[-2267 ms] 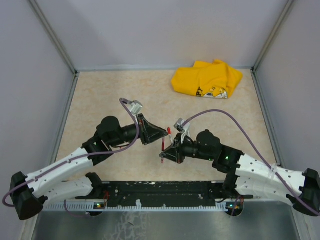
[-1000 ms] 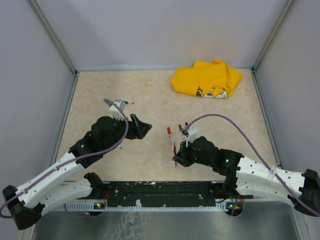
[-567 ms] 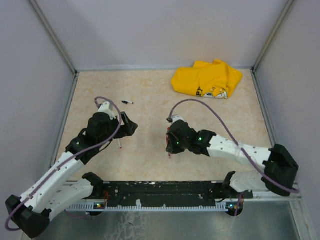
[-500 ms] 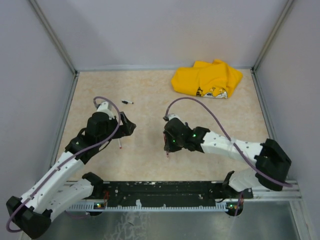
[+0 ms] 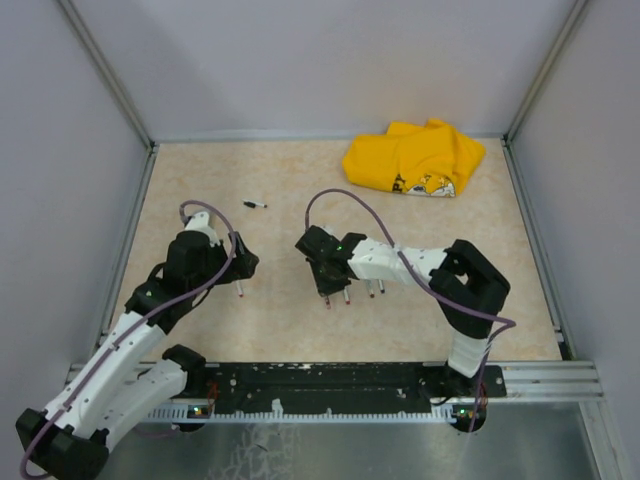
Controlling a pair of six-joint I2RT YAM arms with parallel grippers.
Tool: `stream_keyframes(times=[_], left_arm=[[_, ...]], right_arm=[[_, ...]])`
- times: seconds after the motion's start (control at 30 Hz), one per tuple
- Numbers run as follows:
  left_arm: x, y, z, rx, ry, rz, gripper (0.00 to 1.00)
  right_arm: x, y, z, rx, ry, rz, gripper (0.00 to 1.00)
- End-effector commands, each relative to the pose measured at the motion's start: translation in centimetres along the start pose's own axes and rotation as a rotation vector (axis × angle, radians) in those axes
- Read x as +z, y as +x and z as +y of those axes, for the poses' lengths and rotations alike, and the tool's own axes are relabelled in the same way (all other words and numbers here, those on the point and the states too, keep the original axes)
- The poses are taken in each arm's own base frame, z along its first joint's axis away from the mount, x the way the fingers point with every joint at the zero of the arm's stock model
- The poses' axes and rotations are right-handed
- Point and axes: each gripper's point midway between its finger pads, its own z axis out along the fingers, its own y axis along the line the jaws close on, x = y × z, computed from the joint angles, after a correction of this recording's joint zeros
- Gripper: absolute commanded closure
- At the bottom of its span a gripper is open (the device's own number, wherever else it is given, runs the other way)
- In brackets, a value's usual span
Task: Insert the pens into the pen caps
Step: Place the pen at the center of the board.
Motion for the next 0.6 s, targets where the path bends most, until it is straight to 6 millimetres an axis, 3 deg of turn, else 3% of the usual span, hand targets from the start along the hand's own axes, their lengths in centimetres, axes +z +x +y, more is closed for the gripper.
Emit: stream_keyframes(times=[0.0,0.27,0.57], left_arm=[[0.1,-0.1,-0.2,0.024,0.021,-0.01,0.06],[0.2,0.2,-0.5,0.025,0.039,-0.001,0.06],[0.6,0.5,-0.6,0.032,0.045,0.016,0.06]], right_arm=[[0.8,-1.0,-1.3,-0.019,0.072,0.013,1.0],[2.0,-2.1,-2.6,-0.032,0.147,0.028,0.93],[3.2,-1.7,-2.9,-0.031,0.147,0.054,0.85]])
